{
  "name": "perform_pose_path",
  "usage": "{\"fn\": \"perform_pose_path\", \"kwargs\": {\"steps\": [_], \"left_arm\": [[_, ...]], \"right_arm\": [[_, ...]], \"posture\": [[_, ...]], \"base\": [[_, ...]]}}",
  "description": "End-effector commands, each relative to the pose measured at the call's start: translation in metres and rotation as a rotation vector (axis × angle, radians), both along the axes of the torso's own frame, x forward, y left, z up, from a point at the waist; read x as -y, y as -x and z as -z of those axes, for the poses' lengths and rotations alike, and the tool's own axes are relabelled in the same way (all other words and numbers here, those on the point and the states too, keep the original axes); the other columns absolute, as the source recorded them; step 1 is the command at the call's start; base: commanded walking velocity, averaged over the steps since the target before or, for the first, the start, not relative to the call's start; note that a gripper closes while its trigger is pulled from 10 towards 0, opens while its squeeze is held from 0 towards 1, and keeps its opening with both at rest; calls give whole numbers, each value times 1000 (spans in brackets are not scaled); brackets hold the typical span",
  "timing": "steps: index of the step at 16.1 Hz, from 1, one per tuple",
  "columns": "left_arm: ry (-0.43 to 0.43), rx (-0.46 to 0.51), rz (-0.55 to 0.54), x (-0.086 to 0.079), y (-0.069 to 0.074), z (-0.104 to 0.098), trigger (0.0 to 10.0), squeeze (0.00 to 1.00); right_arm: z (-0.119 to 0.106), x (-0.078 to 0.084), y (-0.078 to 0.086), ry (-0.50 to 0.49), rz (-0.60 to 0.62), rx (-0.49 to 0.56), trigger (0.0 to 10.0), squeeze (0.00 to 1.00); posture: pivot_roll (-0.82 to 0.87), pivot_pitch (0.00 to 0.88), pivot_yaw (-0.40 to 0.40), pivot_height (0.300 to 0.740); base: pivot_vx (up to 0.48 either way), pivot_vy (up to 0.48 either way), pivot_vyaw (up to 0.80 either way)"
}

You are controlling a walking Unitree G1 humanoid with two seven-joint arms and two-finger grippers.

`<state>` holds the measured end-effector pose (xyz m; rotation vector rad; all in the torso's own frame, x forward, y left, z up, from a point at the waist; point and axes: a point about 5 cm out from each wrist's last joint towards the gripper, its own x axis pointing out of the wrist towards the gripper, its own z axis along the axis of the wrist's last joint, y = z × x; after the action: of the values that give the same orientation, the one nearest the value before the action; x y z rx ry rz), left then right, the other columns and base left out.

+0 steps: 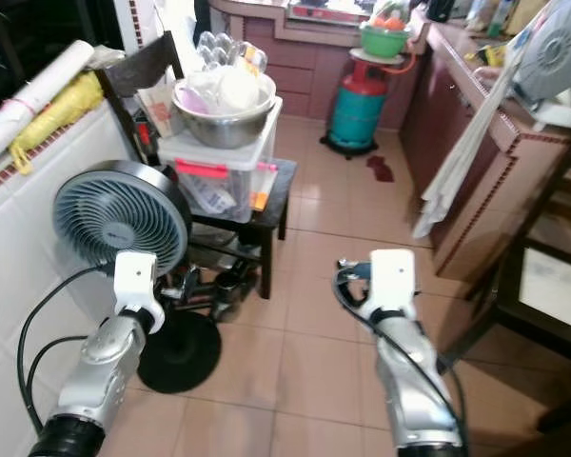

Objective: Setting the table

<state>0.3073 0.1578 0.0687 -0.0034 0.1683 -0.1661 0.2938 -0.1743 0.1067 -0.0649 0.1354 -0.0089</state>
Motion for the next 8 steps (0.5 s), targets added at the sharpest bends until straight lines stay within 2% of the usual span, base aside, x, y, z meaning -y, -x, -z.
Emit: {"fn": "perform_pose_path", "kwargs": {"steps": [1,3,4,5,7,8], "left_arm": [[-4,-2,7,-1,1,1,10000,0],[21,-28,4,-1,4,8,10000,0],[53,-37,4,3,7,10,10000,0],[41,-44,-10,5,10,13,10000,0],[7,-66,-12,6,14,19,10000,0],[16,-75,-17,4,14,21,10000,0]], "right_arm": [[0,6,4,6,7,-11,10000,0],[7,11,6,-3,30,-48,10000,0],[6,11,6,-13,50,-40,10000,0],[6,7,7,-37,63,-33,10000,0],[8,4,10,-50,72,-33,10000,0],[9,4,14,-52,77,-33,10000,0]], "posture": [[9,0,-90,740],[9,0,-90,740],[-14,0,-37,740],[-29,0,-4,740],[-41,0,19,740],[-45,0,20,740]], "base": [[0,0,0],[0,0,-719],[0,0,-738],[0,0,-744],[0,0,-744],[0,0,-750]]}}
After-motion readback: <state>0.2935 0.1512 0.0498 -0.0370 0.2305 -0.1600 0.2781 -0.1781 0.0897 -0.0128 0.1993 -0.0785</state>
